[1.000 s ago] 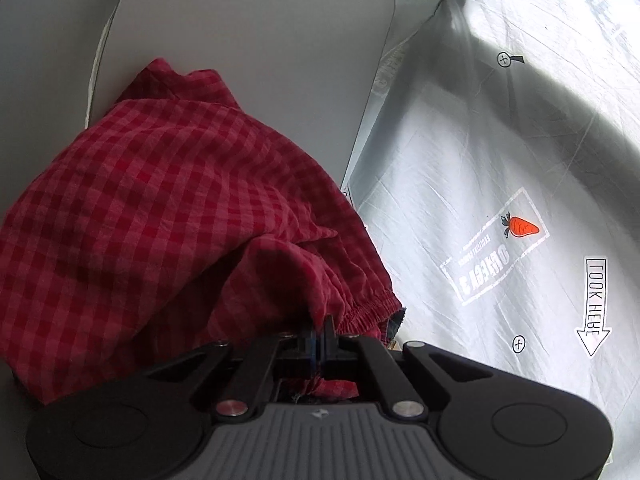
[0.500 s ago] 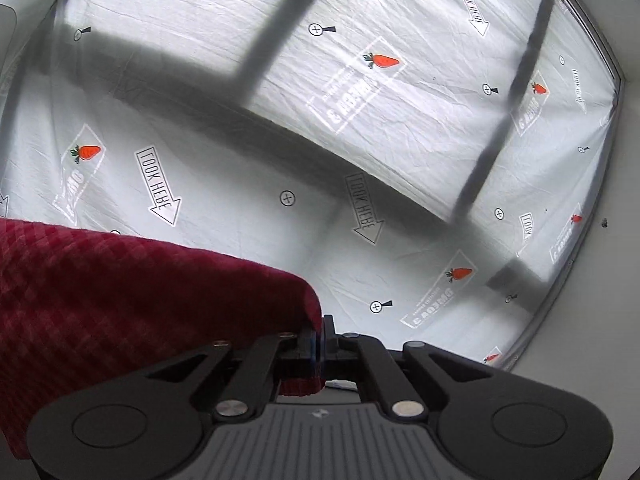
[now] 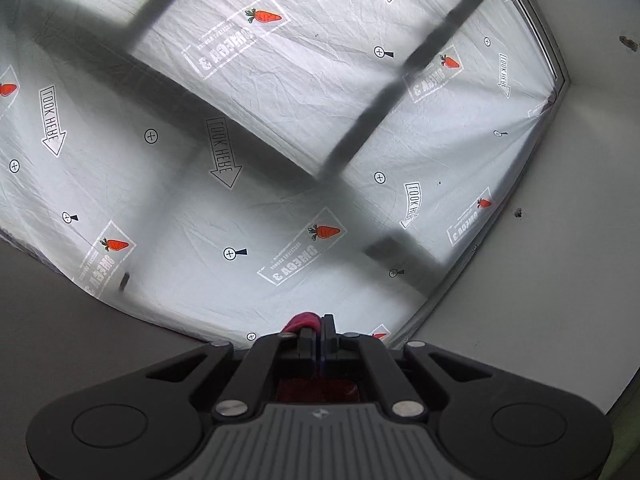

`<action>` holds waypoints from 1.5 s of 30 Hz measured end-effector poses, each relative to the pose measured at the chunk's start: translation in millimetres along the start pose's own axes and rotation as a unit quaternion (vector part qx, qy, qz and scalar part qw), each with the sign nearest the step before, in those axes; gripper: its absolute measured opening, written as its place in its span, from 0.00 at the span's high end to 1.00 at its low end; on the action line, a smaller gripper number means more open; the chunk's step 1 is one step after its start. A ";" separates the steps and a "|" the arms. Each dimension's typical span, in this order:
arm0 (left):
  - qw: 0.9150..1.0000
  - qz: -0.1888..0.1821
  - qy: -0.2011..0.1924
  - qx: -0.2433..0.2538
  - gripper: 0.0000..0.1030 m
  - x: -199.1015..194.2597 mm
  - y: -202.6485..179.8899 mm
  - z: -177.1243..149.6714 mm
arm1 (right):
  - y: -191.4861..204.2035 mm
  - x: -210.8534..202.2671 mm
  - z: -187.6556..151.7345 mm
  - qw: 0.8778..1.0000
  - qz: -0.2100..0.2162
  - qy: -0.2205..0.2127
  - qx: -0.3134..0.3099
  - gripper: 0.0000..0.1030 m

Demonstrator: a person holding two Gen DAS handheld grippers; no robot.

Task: Fold clothes
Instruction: 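Grasp the red checked shorts with the left gripper and drop them on the table, then grasp the shorts waistband with the left gripper while the right gripper grasps the hem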

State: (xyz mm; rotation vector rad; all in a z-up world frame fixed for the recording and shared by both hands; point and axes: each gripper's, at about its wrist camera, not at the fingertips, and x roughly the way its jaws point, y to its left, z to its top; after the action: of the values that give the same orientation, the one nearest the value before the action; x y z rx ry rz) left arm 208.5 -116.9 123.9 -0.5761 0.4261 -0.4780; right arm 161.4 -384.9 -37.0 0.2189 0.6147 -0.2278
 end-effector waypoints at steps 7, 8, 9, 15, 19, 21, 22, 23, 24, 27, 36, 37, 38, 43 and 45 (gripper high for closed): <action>0.967 0.221 0.130 0.009 0.77 59.6 107.0 -60.9 | 0.9 12.2 -35.6 0.999 0.000 0.052 0.014 0.10; 0.954 0.251 0.165 0.017 0.72 71.2 127.6 -73.6 | 4.7 13.9 -40.2 0.998 -0.003 0.057 0.011 0.10; 0.937 0.281 0.206 0.026 0.66 82.4 149.3 -87.7 | 8.7 14.0 -43.8 0.998 -0.008 0.059 0.002 0.10; 0.885 0.339 0.315 0.046 0.57 85.7 216.6 -129.1 | 16.5 9.3 -51.7 0.999 -0.039 0.037 0.000 0.10; 0.874 0.340 0.341 0.061 0.50 85.1 234.7 -129.6 | 13.0 14.3 -54.9 0.998 -0.061 0.033 -0.003 0.10; 0.870 0.339 0.350 0.077 0.50 90.0 239.1 -127.9 | 14.0 17.0 -55.1 0.997 -0.068 0.032 0.001 0.10; 0.871 0.335 0.349 0.082 0.50 93.3 238.8 -126.0 | 14.7 18.0 -54.3 0.997 -0.072 0.032 0.001 0.10; 0.874 0.330 0.348 0.085 0.49 96.0 238.2 -123.8 | 15.9 18.4 -53.8 0.997 -0.076 0.032 -0.001 0.10; 0.876 0.324 0.346 0.087 0.49 97.5 238.0 -121.9 | 18.1 19.0 -53.6 0.996 -0.080 0.031 -0.006 0.10; 0.884 0.310 0.340 0.089 0.47 101.1 238.2 -116.7 | 26.9 24.4 -51.4 0.995 -0.090 0.033 -0.034 0.10; 0.891 0.323 0.313 0.056 0.47 99.6 259.2 -106.9 | 37.5 56.4 -40.1 0.991 -0.075 0.058 -0.093 0.10; 0.891 0.328 0.310 0.051 0.47 99.1 262.9 -106.8 | 39.7 63.6 -39.0 0.990 -0.069 0.064 -0.102 0.10; 0.891 0.333 0.305 0.043 0.47 98.6 267.2 -106.1 | 42.6 71.8 -37.8 0.989 -0.061 0.070 -0.113 0.10; 0.893 0.351 0.280 0.031 0.47 100.5 285.6 -101.5 | 64.6 108.0 -40.8 0.973 -0.011 0.100 -0.210 0.16; 0.894 0.353 0.274 0.031 0.47 105.2 290.1 -99.4 | 78.5 117.4 -49.9 0.950 0.010 0.103 -0.294 0.19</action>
State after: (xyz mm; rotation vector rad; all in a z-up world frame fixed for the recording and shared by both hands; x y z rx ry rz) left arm 332.0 -0.6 -152.4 -0.1796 1.1080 0.0640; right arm 249.0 -313.8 -135.5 -0.3313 0.8590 0.0056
